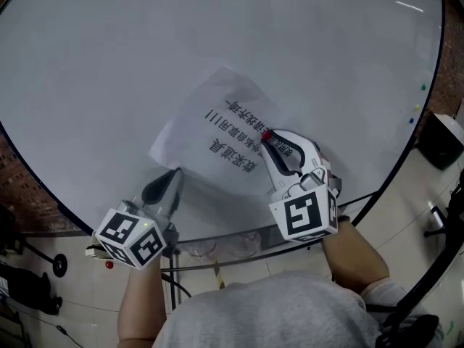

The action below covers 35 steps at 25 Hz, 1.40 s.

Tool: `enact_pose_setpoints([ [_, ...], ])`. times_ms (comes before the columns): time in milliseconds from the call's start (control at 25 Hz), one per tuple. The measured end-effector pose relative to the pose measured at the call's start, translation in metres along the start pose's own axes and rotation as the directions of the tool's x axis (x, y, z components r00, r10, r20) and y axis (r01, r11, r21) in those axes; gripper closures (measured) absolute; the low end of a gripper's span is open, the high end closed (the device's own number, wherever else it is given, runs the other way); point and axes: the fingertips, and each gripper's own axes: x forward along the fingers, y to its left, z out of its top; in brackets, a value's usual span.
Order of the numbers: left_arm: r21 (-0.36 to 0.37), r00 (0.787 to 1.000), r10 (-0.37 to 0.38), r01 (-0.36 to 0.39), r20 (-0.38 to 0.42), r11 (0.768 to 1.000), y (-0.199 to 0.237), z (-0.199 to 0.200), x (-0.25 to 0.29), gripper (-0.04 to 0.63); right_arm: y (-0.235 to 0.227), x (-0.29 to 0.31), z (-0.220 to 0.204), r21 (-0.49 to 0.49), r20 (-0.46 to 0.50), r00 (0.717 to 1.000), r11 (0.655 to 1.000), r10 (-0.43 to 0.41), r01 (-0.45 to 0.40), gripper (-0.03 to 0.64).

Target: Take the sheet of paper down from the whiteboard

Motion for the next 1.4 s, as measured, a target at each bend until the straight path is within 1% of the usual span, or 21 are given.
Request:
enact_pose_setpoints([
  [120, -0.008, 0.999, 0.051, -0.051, -0.006, 0.999, 0.018, -0.005, -0.021, 0.595, 0.004, 0.0, 0.0, 0.004, -0.007, 1.0, 1.0, 0.003, -0.003, 0.537],
  [240, -0.017, 0.996, 0.087, -0.087, -0.01, 0.996, 0.032, -0.01, -0.04, 0.595, 0.007, 0.001, -0.003, 0.002, -0.011, 1.0, 1.0, -0.002, 0.002, 0.537],
  [400, -0.014, 0.988, 0.154, -0.154, -0.012, 0.988, 0.047, -0.014, -0.063, 0.595, 0.009, -0.002, -0.003, 0.01, -0.015, 1.0, 1.0, -0.007, 0.007, 0.535],
  [480, -0.032, 0.986, 0.167, -0.167, -0.011, 0.985, 0.051, -0.018, -0.072, 0.595, 0.01, -0.003, -0.004, 0.009, -0.017, 1.0, 1.0, -0.007, 0.007, 0.534],
  [560, -0.046, 0.987, 0.159, -0.159, -0.014, 0.986, 0.048, -0.022, -0.075, 0.595, 0.01, -0.004, -0.005, -0.002, -0.023, 1.0, 1.0, -0.011, 0.011, 0.534],
  [680, -0.048, 0.991, 0.13, -0.131, -0.031, 0.99, 0.044, -0.027, -0.068, 0.595, 0.01, 0.003, -0.006, 0.0, -0.036, 0.999, 1.0, -0.006, 0.006, 0.541],
  [800, -0.064, 0.993, 0.099, -0.103, -0.056, 0.993, 0.053, -0.033, -0.057, 0.595, 0.012, 0.017, -0.004, 0.016, -0.041, 0.999, 1.0, 0.008, -0.007, 0.525],
  [920, -0.086, 0.994, 0.076, -0.083, -0.083, 0.993, 0.061, -0.045, -0.049, 0.595, 0.023, 0.021, -0.008, 0.052, -0.041, 0.998, 0.998, 0.05, -0.047, 0.528],
  [1000, -0.092, 0.993, 0.061, -0.07, -0.098, 0.993, 0.053, -0.056, -0.051, 0.595, 0.037, 0.004, -0.017, 0.097, -0.063, 0.994, 0.992, 0.088, -0.081, 0.553],
  [1080, -0.093, 0.993, 0.042, -0.053, -0.111, 0.994, 0.036, -0.071, -0.059, 0.595, 0.055, -0.024, -0.032, 0.14, -0.112, 0.986, 0.984, 0.125, -0.109, 0.582],
  [1160, -0.109, 0.991, 0.018, -0.033, -0.131, 0.994, 0.023, -0.09, -0.067, 0.595, 0.081, -0.047, -0.053, 0.222, -0.166, 0.97, 0.965, 0.178, -0.139, 0.598],
  [1280, -0.17, 0.986, -0.018, -0.011, -0.167, 0.985, 0.014, -0.125, -0.077, 0.595, 0.121, -0.072, -0.083, 0.359, -0.244, 0.932, 0.918, 0.269, -0.171, 0.611],
  [1400, -0.247, 0.98, -0.052, 0.003, -0.192, 0.969, 0.001, -0.155, -0.084, 0.595, 0.147, -0.099, -0.106, 0.441, -0.306, 0.888, 0.878, 0.343, -0.187, 0.615],
])
